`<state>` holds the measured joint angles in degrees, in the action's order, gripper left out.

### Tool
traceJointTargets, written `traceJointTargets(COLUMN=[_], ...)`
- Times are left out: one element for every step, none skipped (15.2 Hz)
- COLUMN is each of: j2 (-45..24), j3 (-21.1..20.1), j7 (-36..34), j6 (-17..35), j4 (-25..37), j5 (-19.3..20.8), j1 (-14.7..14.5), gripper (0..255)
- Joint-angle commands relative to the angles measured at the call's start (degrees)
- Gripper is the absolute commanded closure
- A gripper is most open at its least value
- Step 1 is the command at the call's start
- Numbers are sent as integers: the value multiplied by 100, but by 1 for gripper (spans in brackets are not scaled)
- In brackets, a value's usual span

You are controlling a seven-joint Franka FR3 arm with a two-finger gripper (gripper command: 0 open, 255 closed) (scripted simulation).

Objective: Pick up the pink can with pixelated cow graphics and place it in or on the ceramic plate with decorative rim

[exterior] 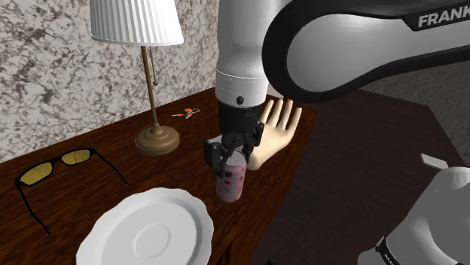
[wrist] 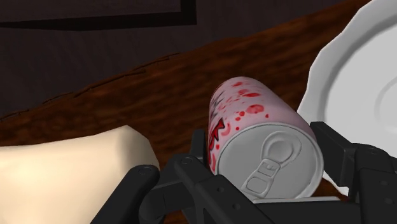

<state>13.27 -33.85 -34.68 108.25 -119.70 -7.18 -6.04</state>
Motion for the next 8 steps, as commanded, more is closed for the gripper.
traceJointTargets(j2=[17, 26, 34, 40, 44, 47, 49, 49], j3=[11, 19, 27, 34, 42, 48, 55, 61], j7=[-4, -2, 0, 1, 2, 2, 1, 0], j6=[-164, -241, -318, -395, -472, -549, -626, -703], j4=[148, 217, 288, 359, 432, 506, 582, 658], j5=[-1, -1, -1, 0, 1, 3, 6, 9], j1=[2, 4, 7, 10, 12, 15, 18, 21], gripper=[255, 255, 255, 255, 255, 255, 255, 255])
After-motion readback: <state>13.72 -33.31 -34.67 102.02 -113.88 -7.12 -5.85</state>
